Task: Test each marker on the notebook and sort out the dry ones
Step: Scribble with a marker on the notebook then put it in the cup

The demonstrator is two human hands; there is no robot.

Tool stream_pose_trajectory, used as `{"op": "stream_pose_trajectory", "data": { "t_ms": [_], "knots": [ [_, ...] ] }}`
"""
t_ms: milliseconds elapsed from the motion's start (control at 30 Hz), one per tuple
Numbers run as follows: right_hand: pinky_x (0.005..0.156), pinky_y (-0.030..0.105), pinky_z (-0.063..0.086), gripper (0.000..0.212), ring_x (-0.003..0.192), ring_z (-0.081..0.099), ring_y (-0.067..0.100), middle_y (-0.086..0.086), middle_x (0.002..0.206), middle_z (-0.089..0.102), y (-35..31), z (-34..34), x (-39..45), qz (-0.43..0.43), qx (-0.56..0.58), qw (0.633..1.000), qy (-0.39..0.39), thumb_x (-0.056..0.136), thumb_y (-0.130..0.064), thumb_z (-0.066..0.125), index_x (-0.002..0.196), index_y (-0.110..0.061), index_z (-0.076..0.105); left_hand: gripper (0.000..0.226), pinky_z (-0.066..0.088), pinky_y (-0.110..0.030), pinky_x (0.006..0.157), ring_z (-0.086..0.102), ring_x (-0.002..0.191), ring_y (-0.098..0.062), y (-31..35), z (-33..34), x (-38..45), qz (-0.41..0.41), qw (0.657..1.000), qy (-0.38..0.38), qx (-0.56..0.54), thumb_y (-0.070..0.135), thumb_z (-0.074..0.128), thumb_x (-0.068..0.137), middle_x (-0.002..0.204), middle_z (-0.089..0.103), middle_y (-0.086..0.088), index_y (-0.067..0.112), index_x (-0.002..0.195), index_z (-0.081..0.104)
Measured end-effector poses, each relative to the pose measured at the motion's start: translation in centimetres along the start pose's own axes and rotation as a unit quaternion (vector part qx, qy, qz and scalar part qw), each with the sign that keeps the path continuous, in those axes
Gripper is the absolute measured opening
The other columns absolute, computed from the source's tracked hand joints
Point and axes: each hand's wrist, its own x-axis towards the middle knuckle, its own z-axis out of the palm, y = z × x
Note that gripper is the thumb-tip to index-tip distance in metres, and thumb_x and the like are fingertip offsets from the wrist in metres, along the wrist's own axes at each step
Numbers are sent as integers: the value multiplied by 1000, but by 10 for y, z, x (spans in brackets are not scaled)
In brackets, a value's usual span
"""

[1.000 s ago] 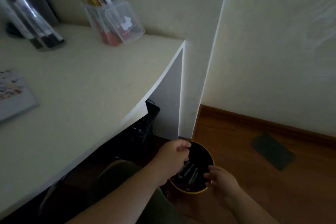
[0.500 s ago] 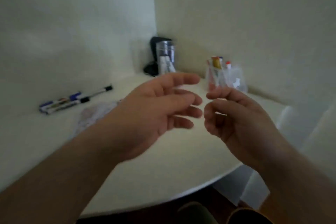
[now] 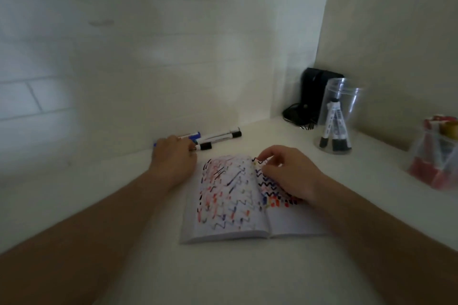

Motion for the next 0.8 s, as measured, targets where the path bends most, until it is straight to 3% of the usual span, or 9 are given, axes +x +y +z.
{"op": "stream_pose_trajectory", "data": {
  "t_ms": [100, 233, 400, 533, 600, 700, 800],
  "knots": [
    [54, 13, 45, 13, 62, 63, 2, -6, 81, 71, 15, 7, 1, -1, 69, 997, 46, 95, -22, 69, 94, -35, 72, 30, 46, -41, 98, 59, 112, -36, 0, 12, 0, -11, 999, 26, -37, 28, 58, 92, 119, 66, -13, 22, 119, 69],
    [59, 14, 47, 15, 65, 61, 0, -6, 82, 72, 19, 7, 2, -23, 60, 998, 17, 94, -22, 70, 93, -36, 74, 41, 46, -45, 100, 52, 121, -36, -2, 16, 4, -48, 999, 14, -13, 41, 58, 92, 126, 57, -13, 26, 130, 61],
    [62, 18, 53, 17, 68, 65, 7, -4, 83, 73, 20, 4, 2, -24, 97, 995, 15, 93, -18, 71, 93, -34, 75, 32, 40, -43, 92, 48, 107, -33, -1, 15, 5, -33, 994, 40, 93, 50, 51, 95, 109, 53, -8, 28, 106, 73],
    [57, 14, 47, 24, 59, 57, 3, -6, 78, 68, 18, 0, -1, -74, 113, 989, 55, 95, -14, 70, 101, -37, 72, 35, 48, -41, 78, 56, 87, -29, 20, -11, -8, 54, 993, 103, 8, 50, 44, 103, 98, 61, -3, 23, 105, 66],
    [60, 13, 47, 36, 59, 56, 3, -9, 81, 66, 14, -5, -7, -121, 104, 984, 75, 95, -16, 71, 120, -42, 66, 29, 53, -37, 68, 61, 76, -18, 45, -32, -19, 84, 992, 68, -64, 53, 44, 103, 90, 65, 5, 29, 104, 60],
    [68, 12, 47, 65, 68, 60, 3, -16, 86, 66, 11, -8, -12, -187, 15, 978, 88, 94, -22, 74, 147, -49, 48, 19, 49, -25, 55, 63, 65, -3, 89, -47, -38, 104, 978, -20, -181, 55, 58, 97, 80, 68, 12, 37, 103, 59],
    [73, 9, 45, 58, 73, 58, -6, -21, 93, 67, 11, -9, -10, -230, -83, 963, 117, 91, -21, 75, 142, -41, 58, 16, 56, -26, 60, 69, 72, -2, 117, -42, -51, 112, 957, -100, -247, 52, 64, 95, 83, 72, 13, 37, 98, 61]
  ]
}}
